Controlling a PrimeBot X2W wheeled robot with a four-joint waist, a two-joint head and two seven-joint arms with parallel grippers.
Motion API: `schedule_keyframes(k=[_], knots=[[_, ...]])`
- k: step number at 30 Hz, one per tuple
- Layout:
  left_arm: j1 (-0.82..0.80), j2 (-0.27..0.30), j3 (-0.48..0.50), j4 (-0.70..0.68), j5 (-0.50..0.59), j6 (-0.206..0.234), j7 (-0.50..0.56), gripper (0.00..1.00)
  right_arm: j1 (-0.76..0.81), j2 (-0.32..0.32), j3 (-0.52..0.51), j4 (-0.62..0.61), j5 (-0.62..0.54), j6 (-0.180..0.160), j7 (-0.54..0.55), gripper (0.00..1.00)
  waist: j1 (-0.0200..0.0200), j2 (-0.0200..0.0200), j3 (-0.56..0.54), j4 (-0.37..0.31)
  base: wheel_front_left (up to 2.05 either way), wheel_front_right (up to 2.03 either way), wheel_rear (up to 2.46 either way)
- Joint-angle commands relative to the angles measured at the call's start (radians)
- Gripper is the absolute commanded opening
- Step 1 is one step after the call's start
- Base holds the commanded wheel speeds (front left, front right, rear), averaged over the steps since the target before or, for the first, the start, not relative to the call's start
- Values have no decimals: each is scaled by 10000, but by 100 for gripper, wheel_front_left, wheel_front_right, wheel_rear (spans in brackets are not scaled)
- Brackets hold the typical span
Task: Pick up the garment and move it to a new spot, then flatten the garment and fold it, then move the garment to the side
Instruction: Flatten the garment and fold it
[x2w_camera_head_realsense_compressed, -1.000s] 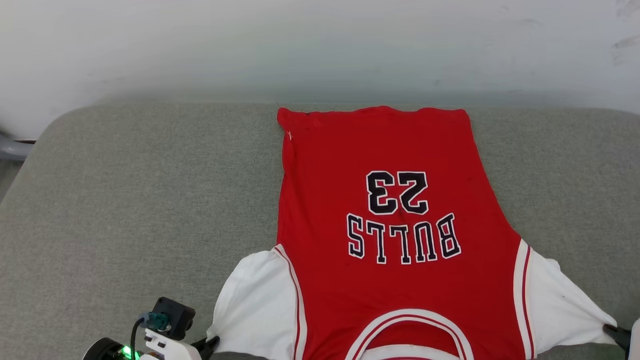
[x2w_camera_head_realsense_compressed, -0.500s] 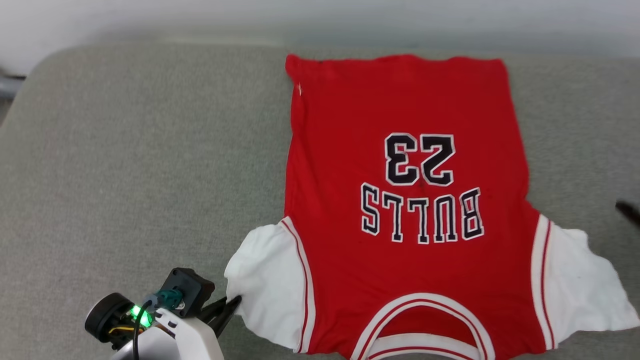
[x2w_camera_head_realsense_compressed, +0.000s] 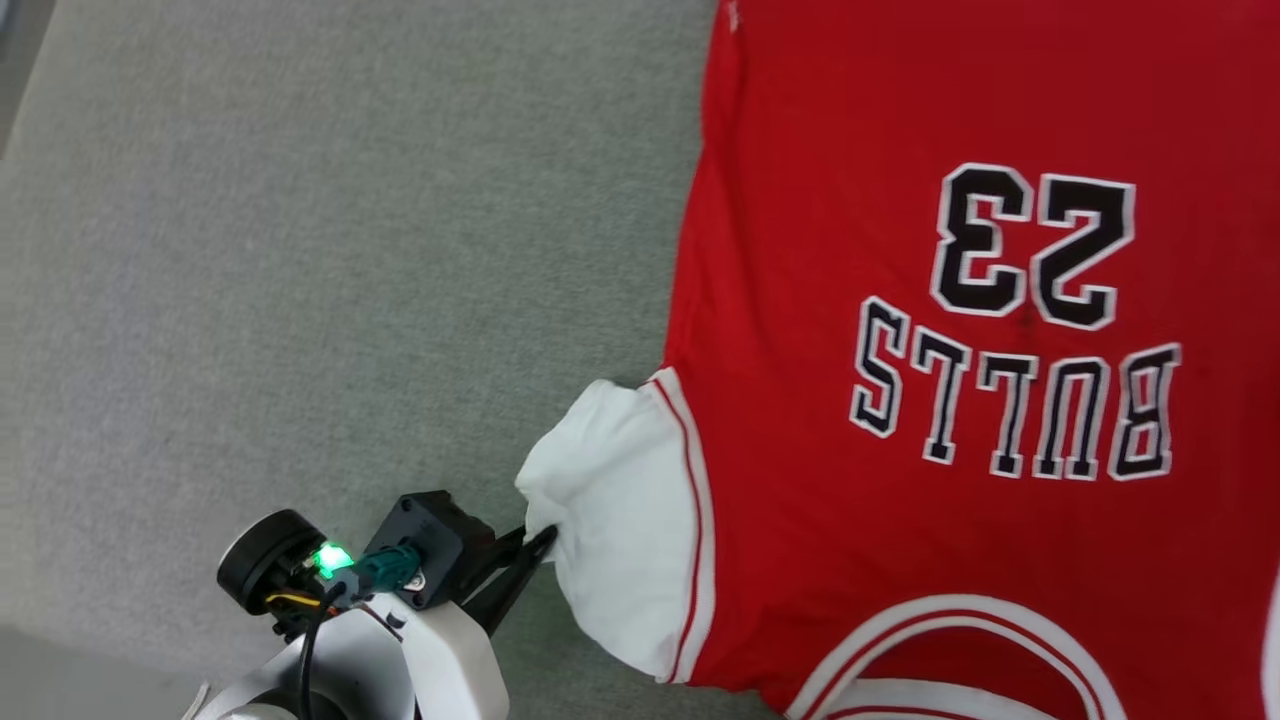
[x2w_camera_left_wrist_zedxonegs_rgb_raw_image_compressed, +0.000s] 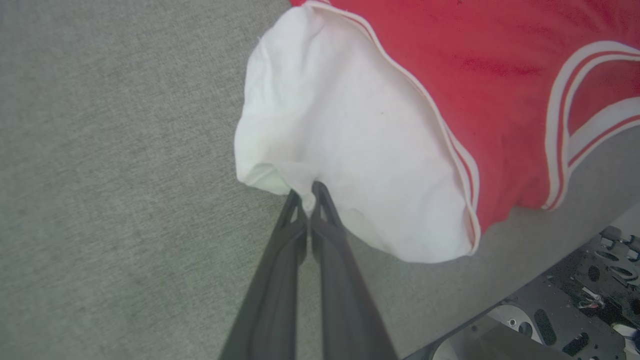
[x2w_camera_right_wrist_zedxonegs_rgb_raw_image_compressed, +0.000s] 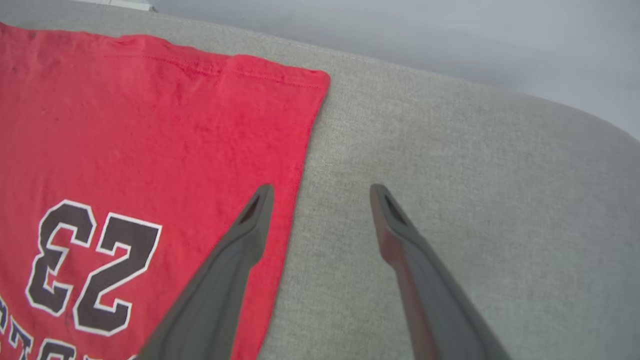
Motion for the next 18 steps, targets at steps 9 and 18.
schedule_keyframes(k=[9, 18], knots=[[-709, -499, -359, 28, 337, -176, -545, 0, -2427, -292, 92, 2217, -1234, -8, 133, 100, -3, 0, 1439, 1481, 0, 0, 0], [-1052, -784, -620, 269, 510, -290, -918, 0, -3258, -253, 280, 3607, -1998, -8, -63, 100, -3, 0, 1855, 1840, 0, 0, 0]])
